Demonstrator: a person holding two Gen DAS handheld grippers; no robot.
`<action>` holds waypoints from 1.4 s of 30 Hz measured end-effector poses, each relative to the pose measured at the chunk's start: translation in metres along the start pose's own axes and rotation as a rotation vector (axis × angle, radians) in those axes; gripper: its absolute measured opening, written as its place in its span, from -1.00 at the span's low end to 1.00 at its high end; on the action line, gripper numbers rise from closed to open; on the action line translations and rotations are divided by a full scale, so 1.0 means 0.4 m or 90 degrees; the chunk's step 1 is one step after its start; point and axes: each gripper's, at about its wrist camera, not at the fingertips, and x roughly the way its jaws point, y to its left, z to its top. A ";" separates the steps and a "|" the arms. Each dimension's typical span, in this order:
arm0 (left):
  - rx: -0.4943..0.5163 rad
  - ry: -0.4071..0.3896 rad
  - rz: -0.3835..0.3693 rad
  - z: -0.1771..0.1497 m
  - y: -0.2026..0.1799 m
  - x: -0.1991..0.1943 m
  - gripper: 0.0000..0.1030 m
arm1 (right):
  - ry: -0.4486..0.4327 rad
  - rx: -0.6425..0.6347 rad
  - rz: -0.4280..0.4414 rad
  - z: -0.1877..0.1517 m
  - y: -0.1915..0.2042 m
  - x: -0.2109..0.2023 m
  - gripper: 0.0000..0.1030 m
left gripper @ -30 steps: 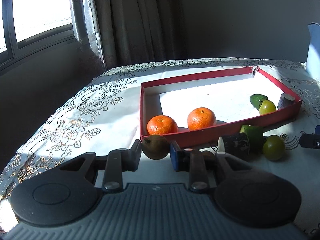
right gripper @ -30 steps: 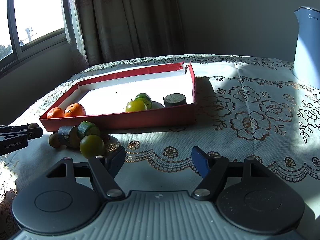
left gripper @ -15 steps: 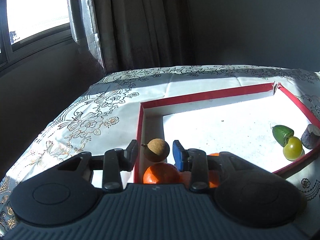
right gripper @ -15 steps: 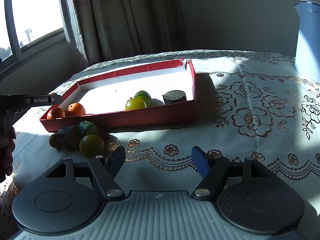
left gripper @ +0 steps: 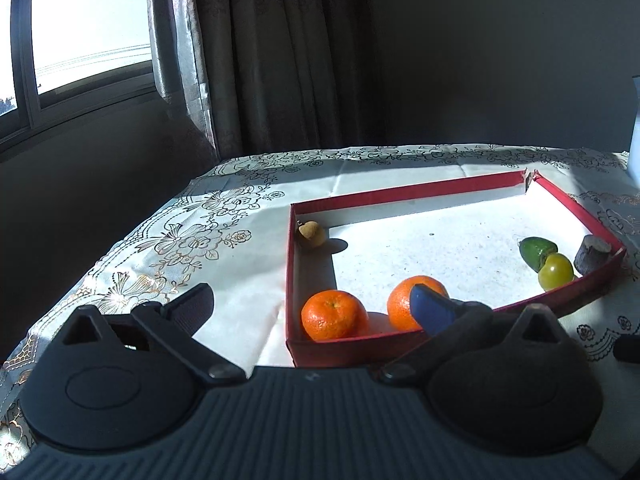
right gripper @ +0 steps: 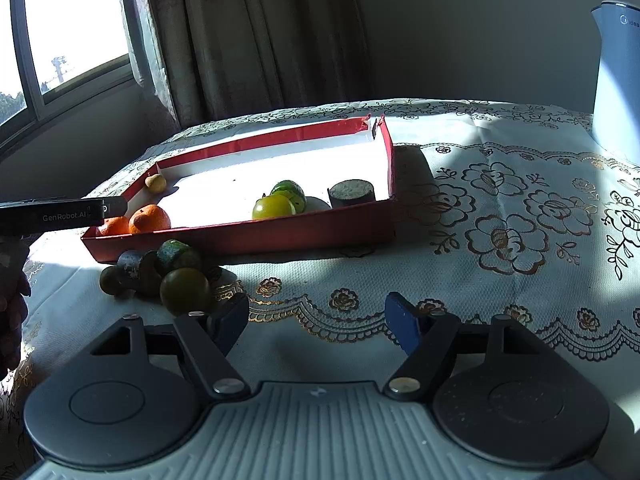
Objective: Organize fruits
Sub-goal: 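Carry the brown fruit into the red box and open the left gripper, then lift the left gripper away from the red box, then close the right gripper on a second green lime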
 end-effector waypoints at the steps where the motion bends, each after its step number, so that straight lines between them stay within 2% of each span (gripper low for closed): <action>1: -0.006 0.005 -0.006 -0.013 0.011 -0.015 1.00 | 0.000 0.000 0.000 0.000 0.000 0.000 0.46; 8: -0.028 0.017 0.017 -0.089 0.061 -0.073 1.00 | -0.027 -0.020 0.010 -0.004 0.012 -0.016 0.46; 15: -0.062 0.052 0.022 -0.121 0.102 -0.063 1.00 | -0.057 -0.071 0.032 -0.006 0.059 -0.030 0.46; 22: -0.060 0.130 0.017 -0.129 0.102 -0.019 1.00 | -0.045 -0.152 0.059 -0.005 0.148 -0.010 0.46; 25: -0.067 0.135 0.013 -0.133 0.106 -0.018 1.00 | -0.035 -0.196 0.057 -0.001 0.192 0.011 0.46; 32: -0.080 0.138 0.005 -0.135 0.113 -0.018 1.00 | 0.008 -0.228 0.054 0.006 0.228 0.061 0.45; 35: -0.079 0.138 0.006 -0.135 0.112 -0.018 1.00 | 0.019 -0.222 0.061 0.006 0.224 0.068 0.29; 38: -0.081 0.138 0.005 -0.135 0.114 -0.019 1.00 | 0.030 -0.213 0.064 0.006 0.218 0.075 -0.05; 42: -0.081 0.138 0.005 -0.136 0.113 -0.018 1.00 | 0.029 -0.196 0.064 0.006 0.210 0.074 -0.36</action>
